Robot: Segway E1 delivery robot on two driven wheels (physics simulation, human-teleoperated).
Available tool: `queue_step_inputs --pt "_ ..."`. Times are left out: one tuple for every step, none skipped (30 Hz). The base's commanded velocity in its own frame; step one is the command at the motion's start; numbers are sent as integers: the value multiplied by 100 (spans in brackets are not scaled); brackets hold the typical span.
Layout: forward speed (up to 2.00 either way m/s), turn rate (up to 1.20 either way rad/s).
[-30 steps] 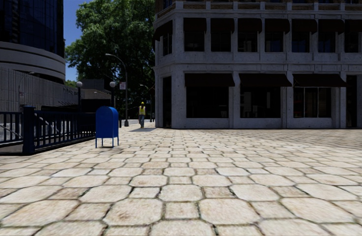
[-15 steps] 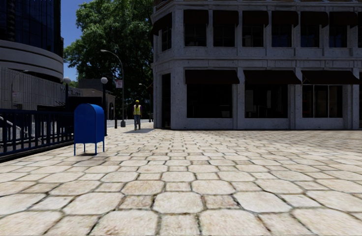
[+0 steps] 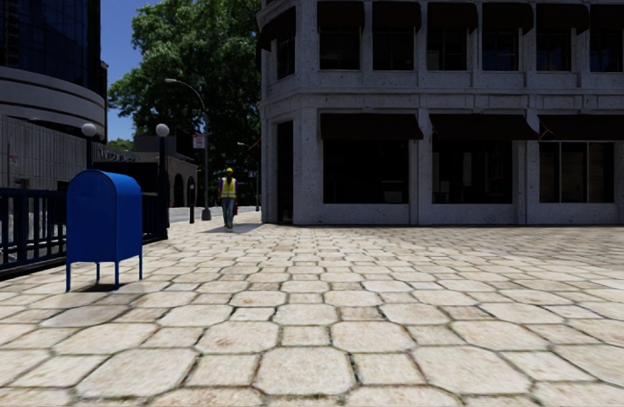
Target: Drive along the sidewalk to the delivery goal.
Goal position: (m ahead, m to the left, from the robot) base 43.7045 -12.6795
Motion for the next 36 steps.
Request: queue_step_inputs --pt "200 0" --pt "200 0" --pt "200 0" --pt "200 0" --pt "200 0" --pt "200 0" --pt "200 0" --pt "200 0" --pt "200 0" --pt "200 0" --pt "200 0" --pt "200 0" --pt "200 0" --pt "200 0" --pt "200 0" --pt "200 0" --pt "200 0" --pt "200 6" --pt "200 14" --pt "200 15" --pt "200 15" --pt "200 16" --pt "200 12" --pt "200 5" --pt "200 1" --pt "200 1" --pt "200 0" --pt "200 0" --pt "200 0" --pt "200 0" --pt "200 0" --pt "200 0" --pt "200 0" --pt "200 0" --pt "200 0" --pt "200 0"
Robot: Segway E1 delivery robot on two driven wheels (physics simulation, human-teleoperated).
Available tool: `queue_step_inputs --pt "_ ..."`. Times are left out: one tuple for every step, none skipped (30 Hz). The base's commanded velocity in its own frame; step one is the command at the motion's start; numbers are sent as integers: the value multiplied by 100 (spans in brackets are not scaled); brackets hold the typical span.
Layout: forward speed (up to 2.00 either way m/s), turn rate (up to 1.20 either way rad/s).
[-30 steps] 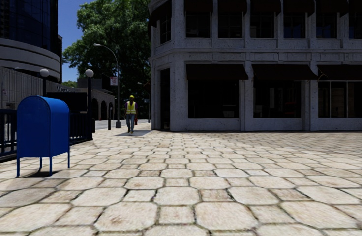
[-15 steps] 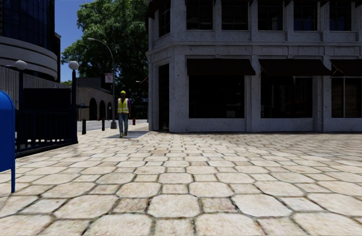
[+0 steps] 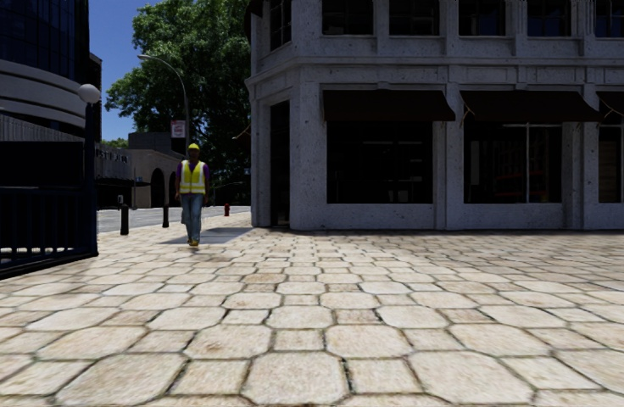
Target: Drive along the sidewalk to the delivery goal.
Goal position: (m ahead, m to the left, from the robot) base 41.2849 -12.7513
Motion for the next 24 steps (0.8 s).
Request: queue_step_inputs --pt "200 0" --pt "200 0" --pt "200 0" --pt "200 0" --pt "200 0" --pt "200 0" --pt "200 0" --pt "200 0" --pt "200 0" --pt "200 0" --pt "200 0" --pt "200 0" --pt "200 0" --pt "200 0" --pt "200 0" --pt "200 0" --pt "200 0" --pt "200 0" --pt "200 0" --pt "200 0" --pt "200 0" --pt "200 0" --pt "200 0" --pt "200 0"
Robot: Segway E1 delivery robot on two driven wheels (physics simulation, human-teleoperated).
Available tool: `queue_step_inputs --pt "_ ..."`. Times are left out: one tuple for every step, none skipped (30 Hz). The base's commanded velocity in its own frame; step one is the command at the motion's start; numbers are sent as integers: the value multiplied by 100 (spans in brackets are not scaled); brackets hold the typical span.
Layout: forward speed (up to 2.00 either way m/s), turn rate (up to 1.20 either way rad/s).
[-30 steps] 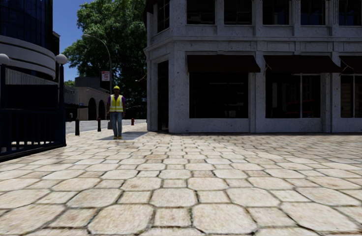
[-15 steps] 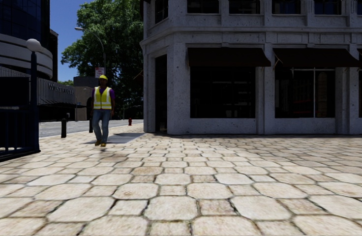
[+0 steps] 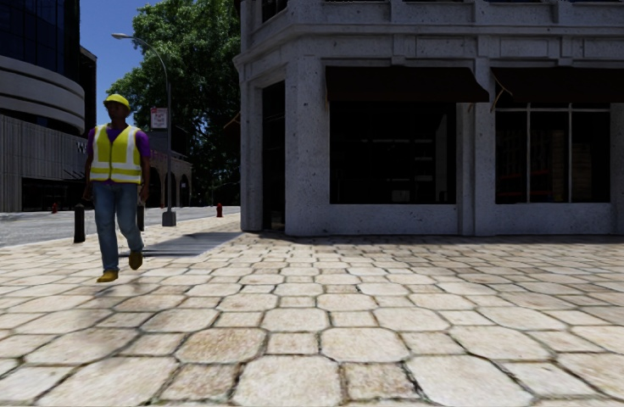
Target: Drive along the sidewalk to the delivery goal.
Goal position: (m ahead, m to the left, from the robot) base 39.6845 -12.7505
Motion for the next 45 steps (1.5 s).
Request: queue_step_inputs --pt "200 0" --pt "200 0" --pt "200 0" --pt "200 0" --pt "200 0" --pt "200 0" --pt "200 0" --pt "200 0" --pt "200 0" --pt "200 0" --pt "200 0" --pt "200 0" --pt "200 3" --pt "200 5" --pt "200 7" --pt "200 12" --pt "200 12" --pt "200 21" --pt "200 27" --pt "200 39" --pt "200 51" --pt "200 51" --pt "200 56" --pt "200 58" --pt "200 59" --pt "200 59" --pt "200 59" --pt "200 59" --pt "200 60" --pt "200 60" --pt "200 60" --pt "200 60" --pt "200 60" --pt "200 60" --pt "200 60" --pt "200 60" --pt "200 60" --pt "200 60" --pt "200 60" --pt "200 60" --pt "200 60" --pt "200 60" --pt "200 60" --pt "200 60" --pt "200 60"
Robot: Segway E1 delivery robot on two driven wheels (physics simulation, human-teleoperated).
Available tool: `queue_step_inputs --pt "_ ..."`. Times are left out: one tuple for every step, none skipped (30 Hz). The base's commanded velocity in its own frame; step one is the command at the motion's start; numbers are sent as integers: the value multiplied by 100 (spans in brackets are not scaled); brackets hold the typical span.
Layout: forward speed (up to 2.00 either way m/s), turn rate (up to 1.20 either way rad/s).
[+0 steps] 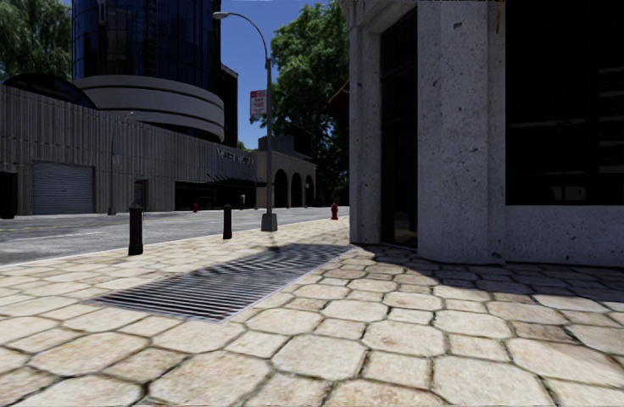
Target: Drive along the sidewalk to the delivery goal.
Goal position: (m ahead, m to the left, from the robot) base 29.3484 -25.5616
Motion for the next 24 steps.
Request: queue_step_inputs --pt "200 60" --pt "200 60" --pt "200 60" --pt "200 60" --pt "200 60" --pt "200 60" --pt "200 60" --pt "200 60" --pt "200 60" --pt "200 60" --pt "200 60" --pt "200 50" --pt "200 23" --pt "200 1" --pt "200 1" --pt "200 0" --pt "200 0" --pt "200 0" --pt "200 0" --pt "200 0" --pt "200 0" --pt "200 0" --pt "200 0" --pt "200 0"
